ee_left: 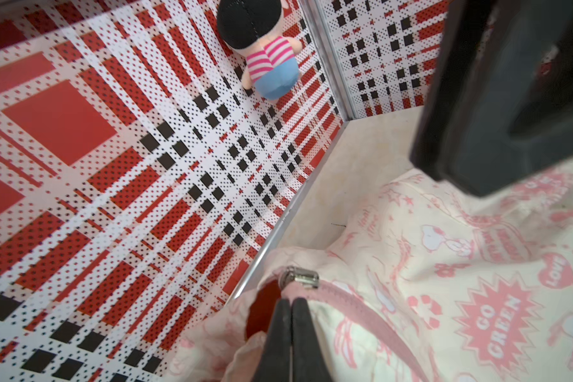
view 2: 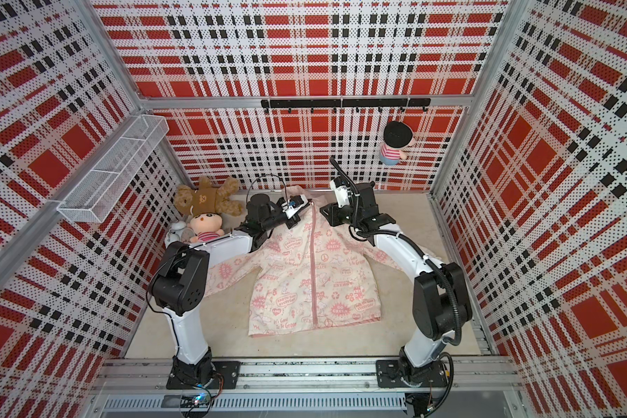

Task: Unzip the jacket
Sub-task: Unzip the zipper on the jacket.

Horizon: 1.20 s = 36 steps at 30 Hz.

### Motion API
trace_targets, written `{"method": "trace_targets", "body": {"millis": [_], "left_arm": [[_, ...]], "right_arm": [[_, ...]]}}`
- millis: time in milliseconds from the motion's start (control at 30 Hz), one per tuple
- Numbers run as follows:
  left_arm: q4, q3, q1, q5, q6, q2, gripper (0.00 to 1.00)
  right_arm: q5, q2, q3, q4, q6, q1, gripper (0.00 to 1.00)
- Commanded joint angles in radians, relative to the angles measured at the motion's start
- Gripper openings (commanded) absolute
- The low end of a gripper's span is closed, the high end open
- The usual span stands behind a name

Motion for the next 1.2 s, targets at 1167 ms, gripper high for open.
{"method": "trace_targets", "body": {"millis": [1167], "left_arm": [[0.040,-0.097,0.002,0.096,0.012,-0.114,0.00]], "right_arm": [[-0.221,0.242,0.249,-0.151,-0.204,-0.013,0.15]]}}
